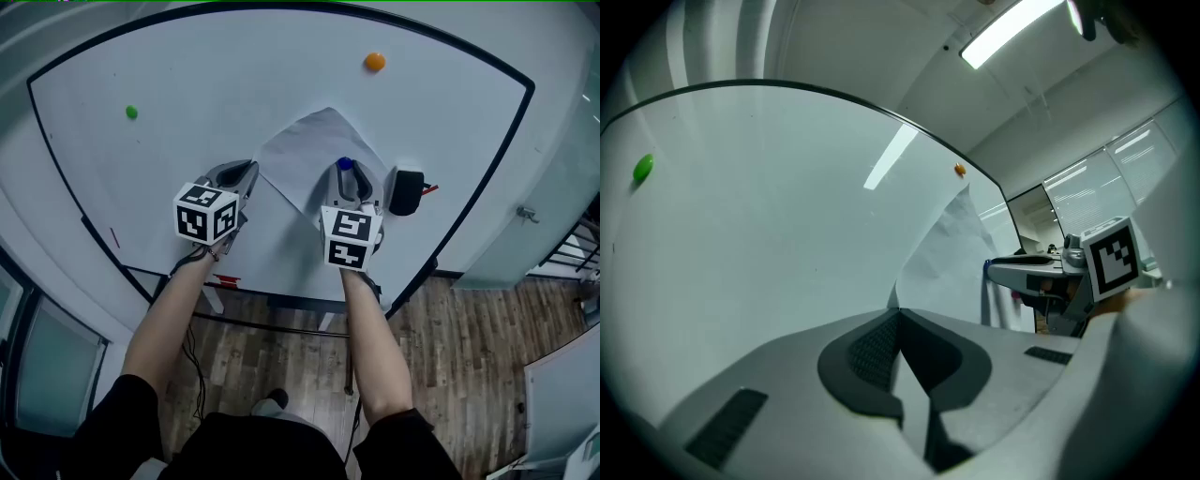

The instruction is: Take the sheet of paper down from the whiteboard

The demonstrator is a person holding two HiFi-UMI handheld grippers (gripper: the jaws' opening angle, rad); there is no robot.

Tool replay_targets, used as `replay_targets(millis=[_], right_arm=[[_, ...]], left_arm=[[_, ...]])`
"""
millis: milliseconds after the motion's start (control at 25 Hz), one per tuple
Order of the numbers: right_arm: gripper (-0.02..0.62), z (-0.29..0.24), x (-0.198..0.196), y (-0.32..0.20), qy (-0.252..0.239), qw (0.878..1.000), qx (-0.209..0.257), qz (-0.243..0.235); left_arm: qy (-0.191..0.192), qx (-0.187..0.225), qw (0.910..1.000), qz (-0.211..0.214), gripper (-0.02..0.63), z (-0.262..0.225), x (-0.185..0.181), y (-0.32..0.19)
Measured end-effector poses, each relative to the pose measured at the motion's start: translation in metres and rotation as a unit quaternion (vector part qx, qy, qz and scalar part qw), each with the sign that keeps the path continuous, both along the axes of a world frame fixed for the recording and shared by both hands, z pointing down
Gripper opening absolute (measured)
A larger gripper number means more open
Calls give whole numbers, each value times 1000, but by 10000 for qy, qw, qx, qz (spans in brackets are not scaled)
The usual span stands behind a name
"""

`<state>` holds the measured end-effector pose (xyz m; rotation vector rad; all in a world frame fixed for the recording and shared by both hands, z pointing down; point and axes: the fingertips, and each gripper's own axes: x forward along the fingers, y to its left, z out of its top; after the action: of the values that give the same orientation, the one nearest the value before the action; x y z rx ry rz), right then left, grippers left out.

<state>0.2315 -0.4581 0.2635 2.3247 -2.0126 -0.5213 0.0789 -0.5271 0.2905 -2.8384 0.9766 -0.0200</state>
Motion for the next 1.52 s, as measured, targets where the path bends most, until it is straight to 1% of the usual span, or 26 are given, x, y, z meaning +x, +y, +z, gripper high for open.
replay_targets(millis=[240,600,920,1320,1520], right_arm=[[126,2,3,0,23,10000,-42,56],[126,2,4,3,108,9999,-64,77],[127,8,-9,-1,226,9996,-108,93],[127,9,-7,-1,325,9993,-132,89],[127,12,-12,-1,348,9993,-142,73]], left_arm=[[-45,-56,9999,-104,18,1,-1,2],[-4,-85,9999,-139,18,-1,-7,8],[70,-144,9997,-198,18,6,-32,2],[98,-186,9995,-227,18,9,-39,-2],[133,-230,9992,-282,18,13,-51,-4]])
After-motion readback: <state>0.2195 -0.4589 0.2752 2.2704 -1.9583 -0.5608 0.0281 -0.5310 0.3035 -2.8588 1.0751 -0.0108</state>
